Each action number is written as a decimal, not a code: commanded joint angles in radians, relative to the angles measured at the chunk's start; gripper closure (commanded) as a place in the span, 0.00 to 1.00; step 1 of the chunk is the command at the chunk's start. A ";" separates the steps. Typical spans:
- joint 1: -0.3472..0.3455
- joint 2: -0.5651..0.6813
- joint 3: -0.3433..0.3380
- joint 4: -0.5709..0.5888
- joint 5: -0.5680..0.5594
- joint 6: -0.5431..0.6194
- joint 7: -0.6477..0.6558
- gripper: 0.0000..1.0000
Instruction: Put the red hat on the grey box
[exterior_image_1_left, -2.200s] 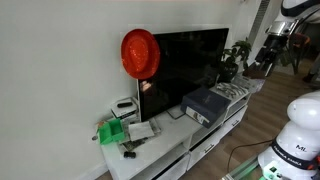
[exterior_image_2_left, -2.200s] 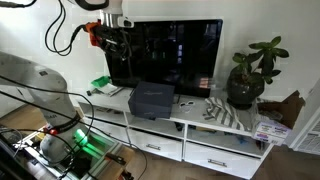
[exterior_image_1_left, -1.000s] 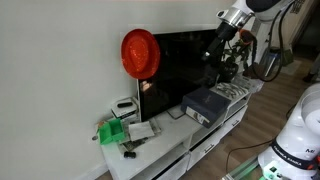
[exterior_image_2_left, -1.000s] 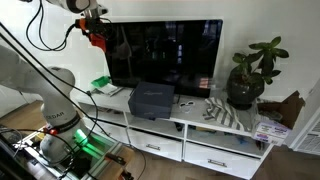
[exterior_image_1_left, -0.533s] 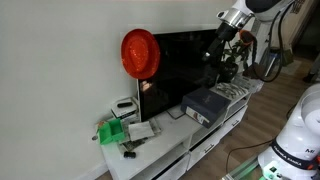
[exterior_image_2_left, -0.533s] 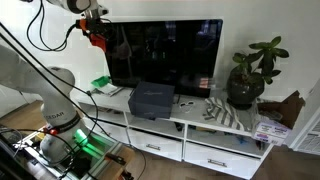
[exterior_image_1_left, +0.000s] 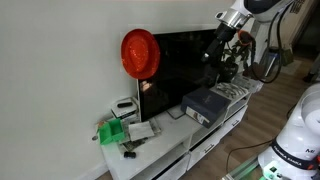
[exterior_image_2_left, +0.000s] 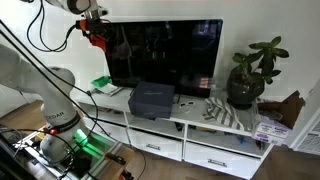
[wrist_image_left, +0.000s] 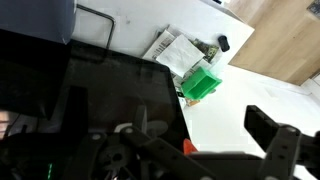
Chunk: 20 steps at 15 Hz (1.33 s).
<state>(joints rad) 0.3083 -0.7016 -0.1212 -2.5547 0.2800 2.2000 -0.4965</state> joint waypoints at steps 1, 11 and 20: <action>0.030 0.099 0.057 0.042 0.042 0.068 0.040 0.00; 0.058 0.360 0.137 0.182 0.065 0.350 0.076 0.00; 0.091 0.511 0.140 0.316 0.237 0.471 -0.027 0.00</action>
<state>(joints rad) 0.3859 -0.2393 0.0180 -2.2912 0.4361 2.6478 -0.4596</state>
